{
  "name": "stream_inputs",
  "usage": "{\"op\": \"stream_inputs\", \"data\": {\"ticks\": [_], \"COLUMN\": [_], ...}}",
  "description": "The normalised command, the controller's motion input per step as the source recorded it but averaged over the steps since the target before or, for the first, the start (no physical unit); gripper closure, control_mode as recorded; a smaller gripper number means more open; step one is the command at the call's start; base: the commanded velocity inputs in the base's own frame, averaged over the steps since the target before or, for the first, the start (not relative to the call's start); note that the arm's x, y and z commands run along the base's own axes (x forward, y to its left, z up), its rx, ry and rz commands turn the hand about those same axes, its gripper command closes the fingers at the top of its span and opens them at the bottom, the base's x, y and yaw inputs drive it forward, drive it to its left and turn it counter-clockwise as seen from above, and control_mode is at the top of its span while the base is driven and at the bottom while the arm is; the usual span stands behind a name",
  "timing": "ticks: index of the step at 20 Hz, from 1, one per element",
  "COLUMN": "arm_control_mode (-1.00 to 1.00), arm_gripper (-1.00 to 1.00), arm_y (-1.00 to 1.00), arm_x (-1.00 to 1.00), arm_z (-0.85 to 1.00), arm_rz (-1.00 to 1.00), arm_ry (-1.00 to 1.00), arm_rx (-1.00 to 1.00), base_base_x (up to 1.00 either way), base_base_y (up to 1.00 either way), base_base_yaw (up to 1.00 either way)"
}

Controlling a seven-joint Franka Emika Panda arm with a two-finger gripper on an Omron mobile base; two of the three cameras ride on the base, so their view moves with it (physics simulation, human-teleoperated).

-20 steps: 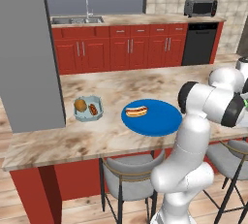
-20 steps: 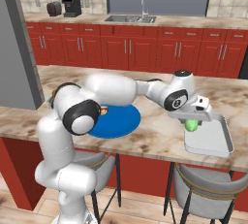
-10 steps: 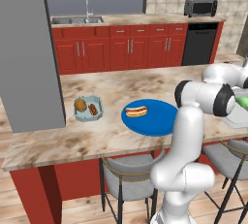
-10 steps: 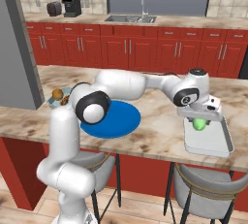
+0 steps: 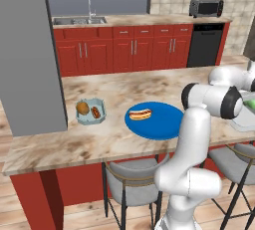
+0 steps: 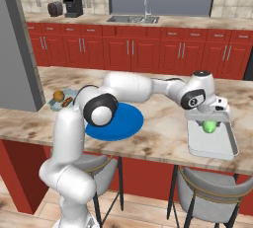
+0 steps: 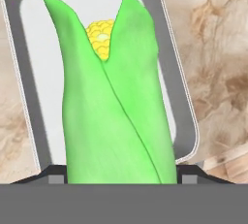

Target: Place one cooked food and one vegetable from the large plate to each tupperware container.

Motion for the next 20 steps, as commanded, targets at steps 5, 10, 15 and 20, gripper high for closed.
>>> {"op": "stream_inputs", "data": {"ticks": [5,10,15,20], "arm_control_mode": [-1.0,-1.0,-1.0,-1.0], "arm_gripper": [1.0,1.0,1.0,1.0], "arm_y": [-0.08,-0.28,-0.33,-0.11], "arm_x": [0.0,0.05,0.18,0.09], "arm_z": [-0.29,-0.05,0.0,-0.1], "arm_rz": [0.02,0.01,0.0,0.0], "arm_ry": [0.0,0.01,0.05,0.01], "arm_rx": [-0.11,0.01,0.09,0.05], "base_base_x": [0.0,0.0,0.0,0.0], "base_base_y": [0.0,0.0,0.0,0.0], "base_base_yaw": [0.0,0.0,0.0,0.0]}}
